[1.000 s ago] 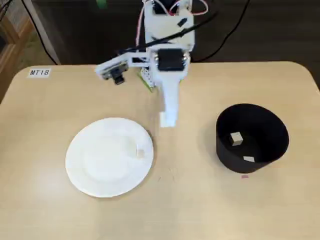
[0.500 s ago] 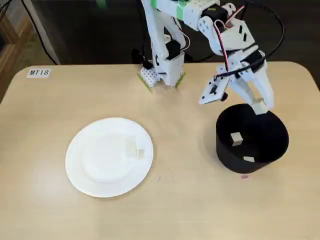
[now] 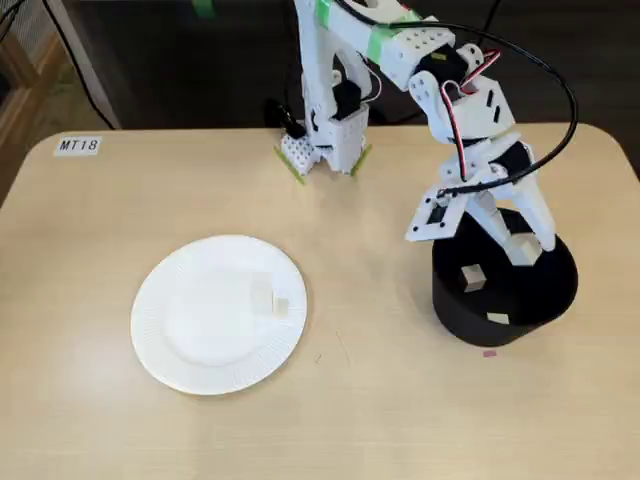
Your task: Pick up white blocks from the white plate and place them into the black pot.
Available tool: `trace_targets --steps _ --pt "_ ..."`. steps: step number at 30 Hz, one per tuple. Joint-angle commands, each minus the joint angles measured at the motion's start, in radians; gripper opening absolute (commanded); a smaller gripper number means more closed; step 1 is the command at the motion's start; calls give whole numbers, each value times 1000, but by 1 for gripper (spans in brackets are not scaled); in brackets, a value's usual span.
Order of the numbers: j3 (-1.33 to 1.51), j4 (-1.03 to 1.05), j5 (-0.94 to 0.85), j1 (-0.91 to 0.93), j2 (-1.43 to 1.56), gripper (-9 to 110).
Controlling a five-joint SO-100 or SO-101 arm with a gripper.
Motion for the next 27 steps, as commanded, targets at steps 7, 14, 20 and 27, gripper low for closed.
trace_targets --steps 7,14,20,27 --pt "-43 222 -34 158 190 -2" --pt "-43 514 -72 594 397 -2" --pt "-21 606 -123 811 276 -2" --pt "-40 618 -163 919 86 -2"
